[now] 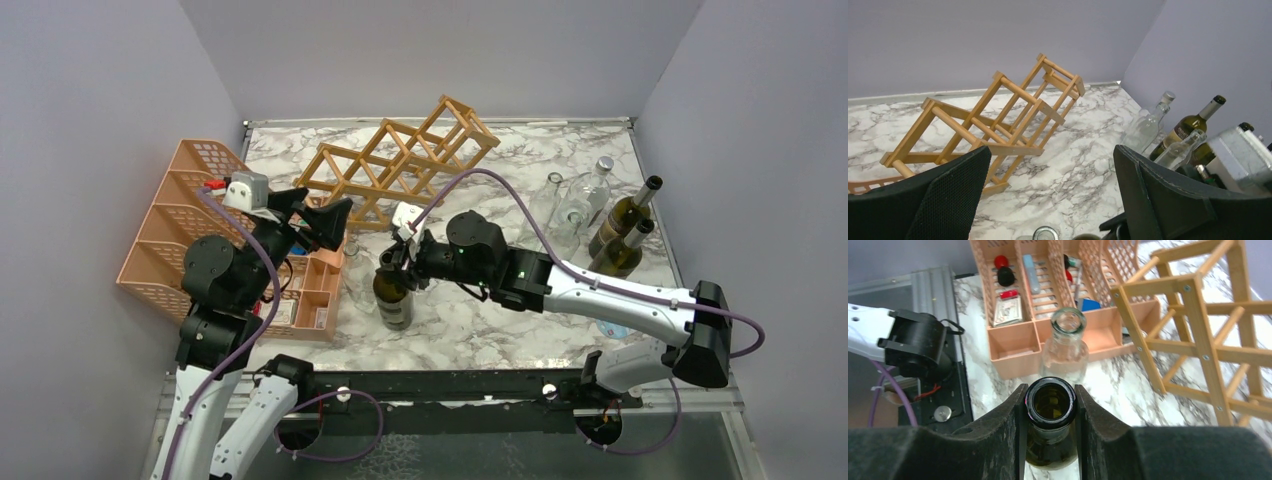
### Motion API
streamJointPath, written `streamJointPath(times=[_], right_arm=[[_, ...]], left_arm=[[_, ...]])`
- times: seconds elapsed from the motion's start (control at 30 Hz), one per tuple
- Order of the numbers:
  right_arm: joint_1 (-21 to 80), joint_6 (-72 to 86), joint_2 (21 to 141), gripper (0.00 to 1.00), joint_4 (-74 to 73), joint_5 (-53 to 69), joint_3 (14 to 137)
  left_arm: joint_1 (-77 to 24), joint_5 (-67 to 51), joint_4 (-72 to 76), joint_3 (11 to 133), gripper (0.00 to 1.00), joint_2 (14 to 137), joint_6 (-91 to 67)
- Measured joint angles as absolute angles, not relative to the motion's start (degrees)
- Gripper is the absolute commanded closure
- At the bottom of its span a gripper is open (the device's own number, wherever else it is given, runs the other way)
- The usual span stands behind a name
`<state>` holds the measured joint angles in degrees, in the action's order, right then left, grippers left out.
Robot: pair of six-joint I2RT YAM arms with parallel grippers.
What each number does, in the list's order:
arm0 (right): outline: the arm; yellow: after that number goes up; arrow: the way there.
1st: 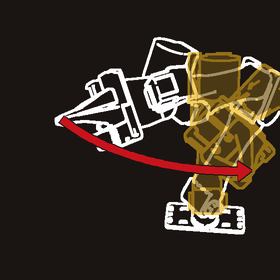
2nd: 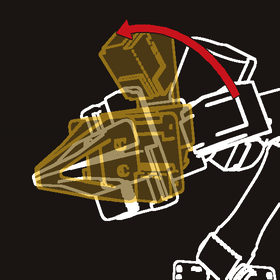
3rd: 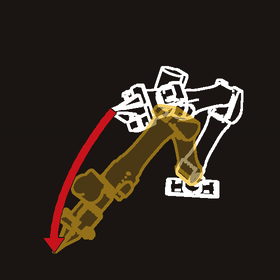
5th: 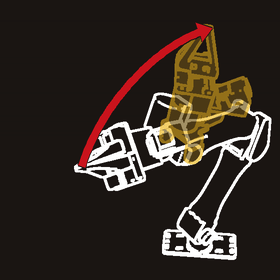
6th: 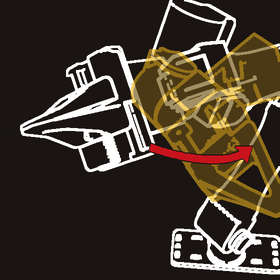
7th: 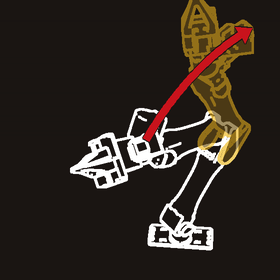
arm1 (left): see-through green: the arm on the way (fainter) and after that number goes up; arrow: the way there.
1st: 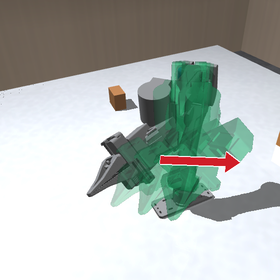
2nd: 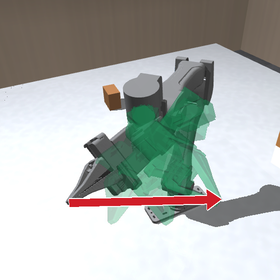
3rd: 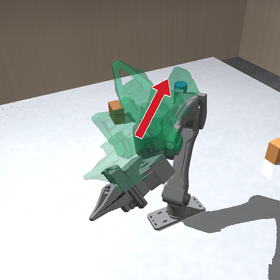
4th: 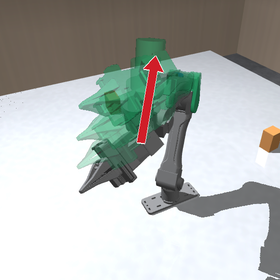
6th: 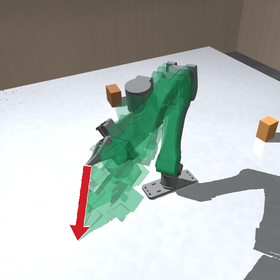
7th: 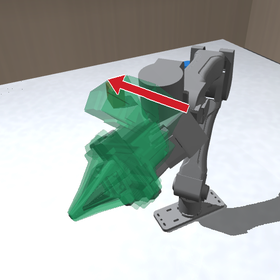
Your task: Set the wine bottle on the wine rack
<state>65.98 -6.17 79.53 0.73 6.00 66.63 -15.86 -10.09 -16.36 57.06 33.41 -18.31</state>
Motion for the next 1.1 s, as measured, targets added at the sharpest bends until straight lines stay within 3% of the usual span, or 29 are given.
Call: streamJointPath(times=[0.33,0.73,1.1], right_arm=[[65.95,-0.84,75.88,0.99,-12.38,-9.26,71.0],[65.91,9.47,66.06,0.99,-19.16,-32.18,71.9],[65.93,10.98,62.13,0.99,-18.92,-37.17,75.02]], left_arm=[[-18.33,-20.45,-16.38,54.28,0.01,37.52,-18.2],[-21.76,-29.45,-11.11,53.06,0.02,45.28,-17.32],[-32.45,-31.42,2.26,49.58,0.01,51.18,-15.09]])
